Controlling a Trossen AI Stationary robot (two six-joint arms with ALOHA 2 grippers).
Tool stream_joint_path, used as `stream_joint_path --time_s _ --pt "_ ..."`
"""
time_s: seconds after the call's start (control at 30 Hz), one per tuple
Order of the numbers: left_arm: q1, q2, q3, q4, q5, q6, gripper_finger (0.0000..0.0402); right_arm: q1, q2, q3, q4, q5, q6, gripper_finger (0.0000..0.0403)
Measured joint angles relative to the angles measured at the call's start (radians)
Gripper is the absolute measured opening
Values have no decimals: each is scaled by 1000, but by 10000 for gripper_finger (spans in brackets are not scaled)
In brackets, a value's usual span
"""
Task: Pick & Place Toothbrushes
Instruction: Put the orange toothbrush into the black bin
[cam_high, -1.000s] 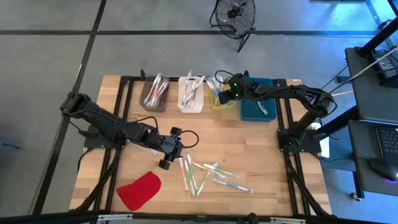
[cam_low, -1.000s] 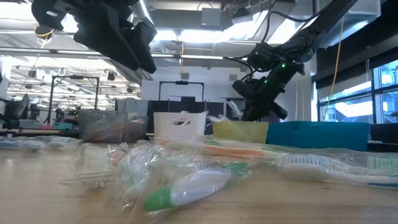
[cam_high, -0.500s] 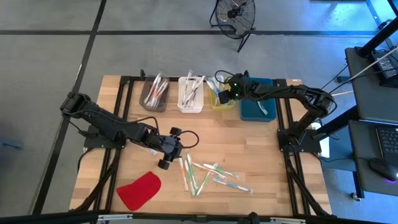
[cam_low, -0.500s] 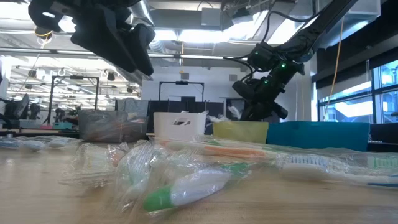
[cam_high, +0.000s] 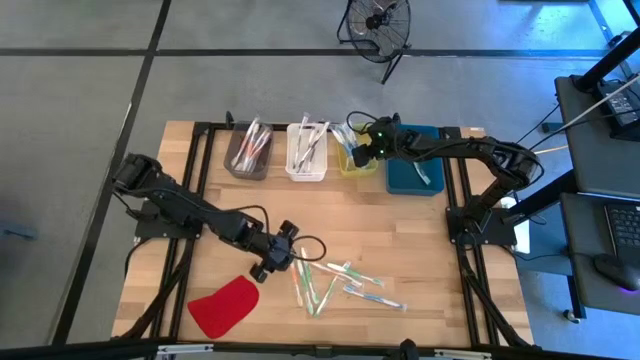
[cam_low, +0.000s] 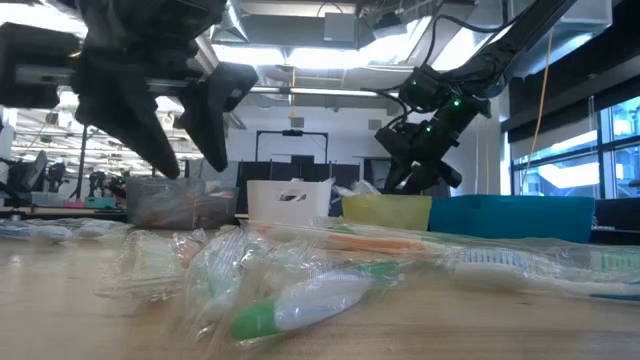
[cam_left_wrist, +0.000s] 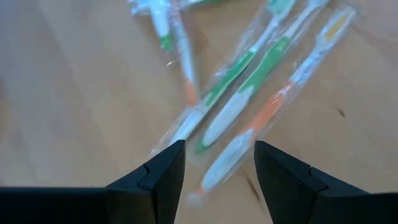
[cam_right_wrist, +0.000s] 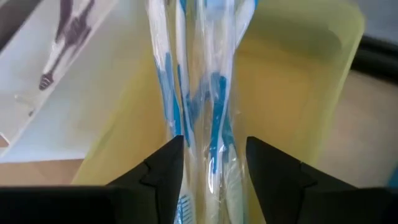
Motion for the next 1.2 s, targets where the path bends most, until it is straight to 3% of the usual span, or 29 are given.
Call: stream_joint_path --time_s 0.47,1.2 --pt "-32 94 0 100 53 105 187 -10 -130 0 -104 4 -57 138" --pt "18 198 4 87 148 102 186 44 -136 0 -176 -35 -89 90"
